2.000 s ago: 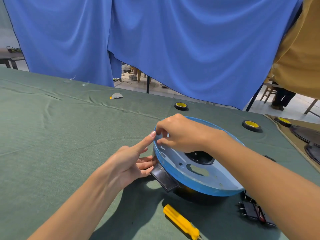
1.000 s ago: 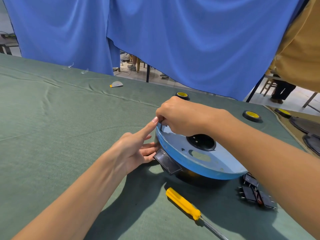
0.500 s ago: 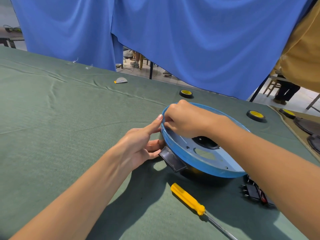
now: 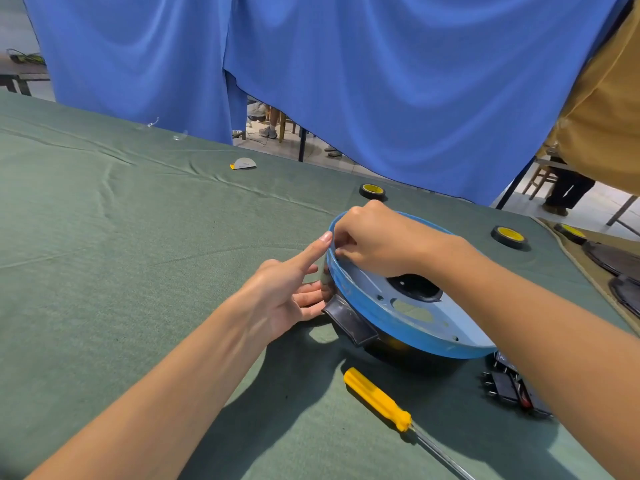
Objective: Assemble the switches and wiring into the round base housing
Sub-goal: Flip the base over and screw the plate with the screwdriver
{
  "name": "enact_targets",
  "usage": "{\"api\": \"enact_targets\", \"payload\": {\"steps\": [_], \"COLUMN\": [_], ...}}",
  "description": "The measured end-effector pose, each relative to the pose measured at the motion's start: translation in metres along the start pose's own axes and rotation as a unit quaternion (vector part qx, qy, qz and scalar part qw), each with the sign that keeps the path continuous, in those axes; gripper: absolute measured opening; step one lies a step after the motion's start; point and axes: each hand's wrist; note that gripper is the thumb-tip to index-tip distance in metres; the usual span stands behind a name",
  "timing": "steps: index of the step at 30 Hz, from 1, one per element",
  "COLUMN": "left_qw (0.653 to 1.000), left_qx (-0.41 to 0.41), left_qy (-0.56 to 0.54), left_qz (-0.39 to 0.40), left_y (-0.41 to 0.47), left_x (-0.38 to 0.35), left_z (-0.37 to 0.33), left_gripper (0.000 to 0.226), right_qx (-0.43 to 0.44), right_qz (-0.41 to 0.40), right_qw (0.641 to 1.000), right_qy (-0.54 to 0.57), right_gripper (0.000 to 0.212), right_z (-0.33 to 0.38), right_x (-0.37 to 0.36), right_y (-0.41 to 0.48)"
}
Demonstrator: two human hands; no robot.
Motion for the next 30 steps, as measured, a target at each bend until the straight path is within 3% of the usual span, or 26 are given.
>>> {"api": "enact_targets", "payload": {"steps": [3,9,14,17,30], "left_qw": [1.0,1.0,1.0,1.0,0.999], "left_qx": [0.0,-0.011,-0.012,-0.01,-0.04], "left_qy": [0.004,0.007,0.004,0.003,-0.008], "left_qz": [-0.004,-0.007,-0.004,-0.002,0.006], "left_y": [0.001,0.001,0.003,0.004,0.004], "left_x": [0.0,0.0,0.001,0.001,0.002], "left_z": [-0.001,-0.001,0.0,0.0,0.003], "left_gripper": [0.072,0.089,0.083,0.077,0.079], "right_qx": [0.014,0.01,0.016,0.019,0.013], "right_qz": [-0.004,-0.001,-0.006,-0.02,-0.042], "right_qw": [1.0,1.0,1.0,0.999,0.999], "right_qy": [0.015,0.022,-0.004,0.02,0.008], "right_gripper": [0.009,0.018,0.021,0.009,0.018], "right_z": [-0.002,0.001,0.001,-0.002,0.007], "right_x": [0.002,0.0,-0.002,0.001,-0.015], "right_y": [-0.003,-0.005,-0.006,-0.007,-0.008]}}
Point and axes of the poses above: each hand's wrist, its own y-axis towards the middle knuckle, its own x-axis out of the back of the hand, z = x × y
